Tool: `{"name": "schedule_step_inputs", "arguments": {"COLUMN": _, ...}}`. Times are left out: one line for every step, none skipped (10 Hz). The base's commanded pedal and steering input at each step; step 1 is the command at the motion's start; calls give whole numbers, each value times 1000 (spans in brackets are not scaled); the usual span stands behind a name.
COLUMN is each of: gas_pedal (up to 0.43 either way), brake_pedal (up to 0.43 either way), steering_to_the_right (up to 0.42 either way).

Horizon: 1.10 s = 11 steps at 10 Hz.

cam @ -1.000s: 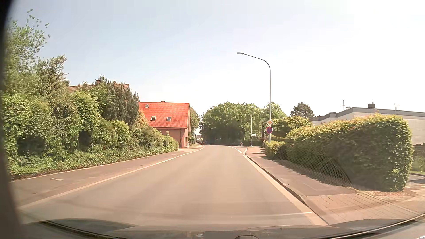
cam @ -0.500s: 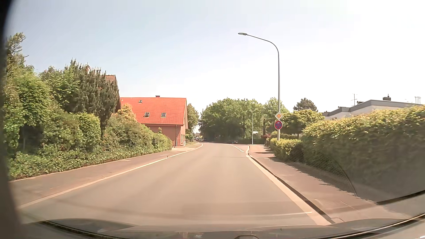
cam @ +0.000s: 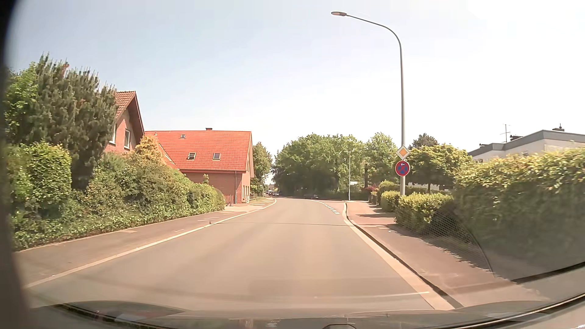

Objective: Follow the waypoints while adhering to traffic rules and regulations

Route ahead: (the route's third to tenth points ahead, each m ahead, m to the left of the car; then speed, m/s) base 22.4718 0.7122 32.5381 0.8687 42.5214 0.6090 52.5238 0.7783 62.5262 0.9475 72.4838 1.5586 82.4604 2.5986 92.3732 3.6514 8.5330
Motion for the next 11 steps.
{"name": "schedule_step_inputs", "arguments": {"gas_pedal": 28, "brake_pedal": 0, "steering_to_the_right": 4}}
{"name": "schedule_step_inputs", "arguments": {"gas_pedal": 28, "brake_pedal": 0, "steering_to_the_right": 4}}
{"name": "schedule_step_inputs", "arguments": {"gas_pedal": 28, "brake_pedal": 0, "steering_to_the_right": 4}}
{"name": "schedule_step_inputs", "arguments": {"gas_pedal": 20, "brake_pedal": 0, "steering_to_the_right": 4}}
{"name": "schedule_step_inputs", "arguments": {"gas_pedal": 20, "brake_pedal": 0, "steering_to_the_right": 3}}
{"name": "schedule_step_inputs", "arguments": {"gas_pedal": 20, "brake_pedal": 0, "steering_to_the_right": 2}}
{"name": "schedule_step_inputs", "arguments": {"gas_pedal": 20, "brake_pedal": 0, "steering_to_the_right": 2}}
{"name": "schedule_step_inputs", "arguments": {"gas_pedal": 20, "brake_pedal": 0, "steering_to_the_right": 1}}
{"name": "schedule_step_inputs", "arguments": {"gas_pedal": 20, "brake_pedal": 0, "steering_to_the_right": 1}}
{"name": "schedule_step_inputs", "arguments": {"gas_pedal": 20, "brake_pedal": 0, "steering_to_the_right": 1}}
{"name": "schedule_step_inputs", "arguments": {"gas_pedal": 20, "brake_pedal": 0, "steering_to_the_right": 2}}
